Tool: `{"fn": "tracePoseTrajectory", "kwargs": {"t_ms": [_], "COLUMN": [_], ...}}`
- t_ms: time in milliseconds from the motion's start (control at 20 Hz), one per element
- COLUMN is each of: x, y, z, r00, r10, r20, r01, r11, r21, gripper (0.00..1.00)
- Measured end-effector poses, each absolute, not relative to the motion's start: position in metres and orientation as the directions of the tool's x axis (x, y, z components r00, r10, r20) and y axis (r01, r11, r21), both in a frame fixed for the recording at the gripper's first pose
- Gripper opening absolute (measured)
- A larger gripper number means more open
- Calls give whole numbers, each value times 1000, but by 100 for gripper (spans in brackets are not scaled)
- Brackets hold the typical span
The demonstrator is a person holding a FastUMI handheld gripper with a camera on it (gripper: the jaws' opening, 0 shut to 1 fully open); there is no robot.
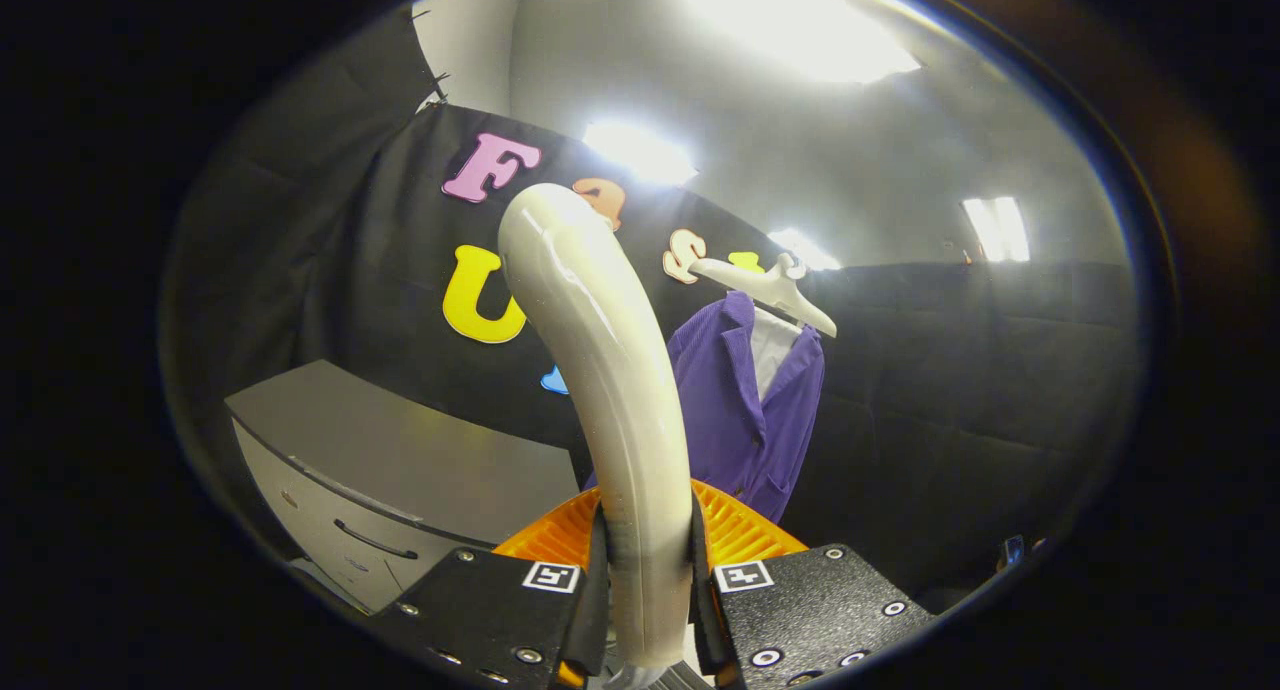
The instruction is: Iron the clothes twice with a garment steamer, once on the left side and once on the right side.
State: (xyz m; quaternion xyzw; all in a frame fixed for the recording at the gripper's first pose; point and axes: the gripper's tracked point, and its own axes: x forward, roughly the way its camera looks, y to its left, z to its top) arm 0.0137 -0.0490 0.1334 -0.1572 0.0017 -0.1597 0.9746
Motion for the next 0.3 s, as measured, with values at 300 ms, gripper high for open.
{"fn": "tracePoseTrajectory", "kwargs": {"t_ms": [300], "x": [22], "y": [-30], "z": [145], "r00": [965], "r10": [-249], "r20": [85], "r01": [262], "r11": [938], "r21": [-226], "gripper": [34]}}
